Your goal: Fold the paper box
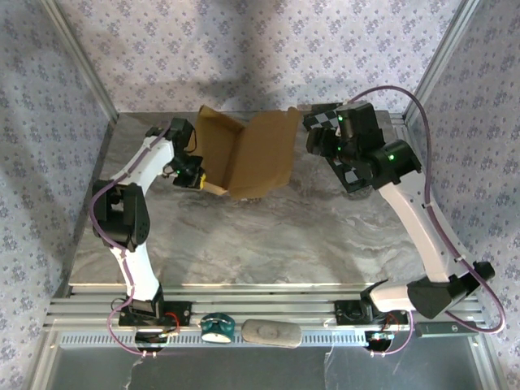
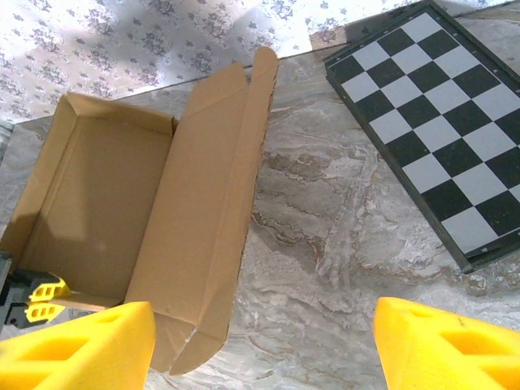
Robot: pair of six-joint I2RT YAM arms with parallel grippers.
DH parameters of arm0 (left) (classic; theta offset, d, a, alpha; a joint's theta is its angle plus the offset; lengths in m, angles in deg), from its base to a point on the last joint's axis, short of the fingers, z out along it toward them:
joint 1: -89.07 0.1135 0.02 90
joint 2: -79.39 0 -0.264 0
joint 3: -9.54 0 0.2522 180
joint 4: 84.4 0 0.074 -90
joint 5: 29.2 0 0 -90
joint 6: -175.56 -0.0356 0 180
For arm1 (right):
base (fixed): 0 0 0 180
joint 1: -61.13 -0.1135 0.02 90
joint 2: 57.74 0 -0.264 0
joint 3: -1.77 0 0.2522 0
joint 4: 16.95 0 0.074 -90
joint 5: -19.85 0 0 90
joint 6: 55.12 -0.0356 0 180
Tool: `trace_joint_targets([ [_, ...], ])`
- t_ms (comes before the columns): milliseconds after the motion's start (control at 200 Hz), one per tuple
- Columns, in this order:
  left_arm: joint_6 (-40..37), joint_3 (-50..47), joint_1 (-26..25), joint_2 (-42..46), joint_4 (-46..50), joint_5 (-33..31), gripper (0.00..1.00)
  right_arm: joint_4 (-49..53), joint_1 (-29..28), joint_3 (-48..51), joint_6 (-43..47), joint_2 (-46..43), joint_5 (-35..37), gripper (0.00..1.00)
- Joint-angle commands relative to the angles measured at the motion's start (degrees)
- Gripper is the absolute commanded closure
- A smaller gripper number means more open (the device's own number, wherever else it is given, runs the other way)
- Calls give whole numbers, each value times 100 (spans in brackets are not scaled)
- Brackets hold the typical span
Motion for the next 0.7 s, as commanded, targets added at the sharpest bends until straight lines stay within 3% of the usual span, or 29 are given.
trace_joint_targets([
  [0,869,-303,-91,351,29,72,100,132,-70,-52,191,-37,120,27],
  [195,1026,-786,-160,236,-288,263,100,184,-37,307,-26,124,-322,26],
  [325,1034,-1033,-218,253,-373,237,100,275,299,558,-558,552,-1337,23],
  [440,1010,-1233,-205,272,-448,242,100,-246,721,884,-697,907,-2268,20],
  [605,956,-1402,-205,264,-535,290,100,-657,860,507,-304,1545,-3213,17],
  [695,953,-1452,-205,260,-591,307,100,-110,763,116,-178,2079,-3084,18],
])
